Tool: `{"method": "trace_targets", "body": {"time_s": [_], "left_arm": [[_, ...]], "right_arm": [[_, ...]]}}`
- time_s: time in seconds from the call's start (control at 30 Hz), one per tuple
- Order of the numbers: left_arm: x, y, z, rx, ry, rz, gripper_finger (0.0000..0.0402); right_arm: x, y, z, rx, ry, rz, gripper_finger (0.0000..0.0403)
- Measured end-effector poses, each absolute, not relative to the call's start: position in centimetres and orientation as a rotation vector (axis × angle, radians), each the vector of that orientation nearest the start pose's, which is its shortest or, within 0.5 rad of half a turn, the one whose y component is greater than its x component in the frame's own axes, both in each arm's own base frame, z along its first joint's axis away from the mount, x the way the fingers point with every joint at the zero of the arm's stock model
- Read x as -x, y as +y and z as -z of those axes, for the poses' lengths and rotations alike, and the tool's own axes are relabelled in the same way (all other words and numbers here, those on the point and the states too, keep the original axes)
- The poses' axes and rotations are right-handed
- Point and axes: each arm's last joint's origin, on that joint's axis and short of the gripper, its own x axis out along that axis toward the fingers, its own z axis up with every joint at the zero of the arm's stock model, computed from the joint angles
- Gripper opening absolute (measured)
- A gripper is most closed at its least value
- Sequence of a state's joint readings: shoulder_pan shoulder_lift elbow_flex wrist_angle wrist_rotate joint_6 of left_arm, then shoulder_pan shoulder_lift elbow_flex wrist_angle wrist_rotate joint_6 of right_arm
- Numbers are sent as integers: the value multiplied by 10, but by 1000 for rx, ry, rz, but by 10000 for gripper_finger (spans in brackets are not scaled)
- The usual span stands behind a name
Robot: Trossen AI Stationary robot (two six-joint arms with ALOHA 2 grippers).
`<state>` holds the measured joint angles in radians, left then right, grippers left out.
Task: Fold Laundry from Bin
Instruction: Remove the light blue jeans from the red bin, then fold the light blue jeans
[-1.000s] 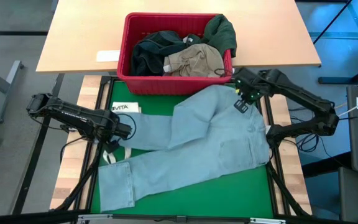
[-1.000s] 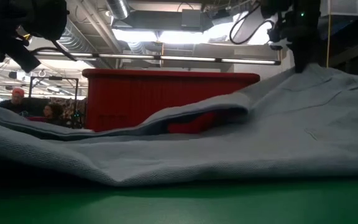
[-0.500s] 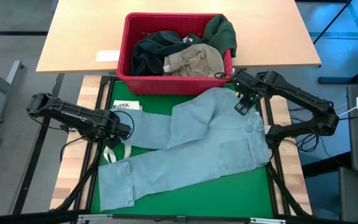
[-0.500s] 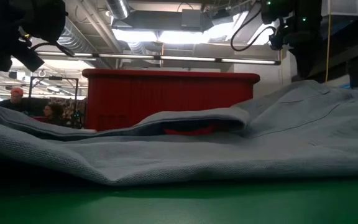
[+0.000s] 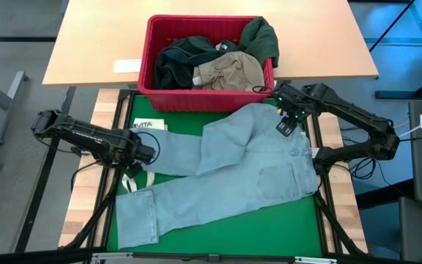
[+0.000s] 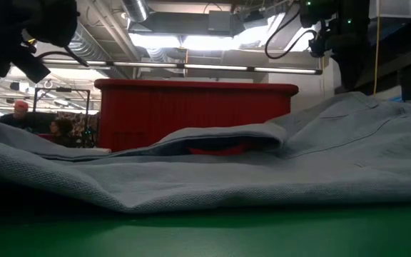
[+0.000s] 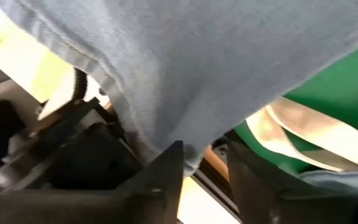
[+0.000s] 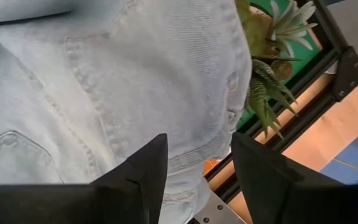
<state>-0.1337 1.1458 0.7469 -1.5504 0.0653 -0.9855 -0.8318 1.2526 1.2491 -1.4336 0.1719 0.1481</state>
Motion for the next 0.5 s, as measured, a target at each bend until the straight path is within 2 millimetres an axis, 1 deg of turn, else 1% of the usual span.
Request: {"method": "trace_targets", "body": {"time_s": [0.1,0.17,0.27,0.43,0.5], "left_arm": [[-124,-19,-215,605,1827,-813,150],[-124,-20,-217,614,1829,-810,159],[-126,-20,-230,619,1824,-795,164],[-136,-21,-255,665,1715,-725,165],[-141,-22,-265,683,1666,-695,165]], "right_arm": [[-128,-148,-318,-601,1352,921,179],[-128,-148,-318,-601,1352,921,179],[-127,-147,-318,-605,1365,919,179],[-125,-145,-318,-578,1411,878,179],[-125,-144,-323,-560,1415,864,179]]}}
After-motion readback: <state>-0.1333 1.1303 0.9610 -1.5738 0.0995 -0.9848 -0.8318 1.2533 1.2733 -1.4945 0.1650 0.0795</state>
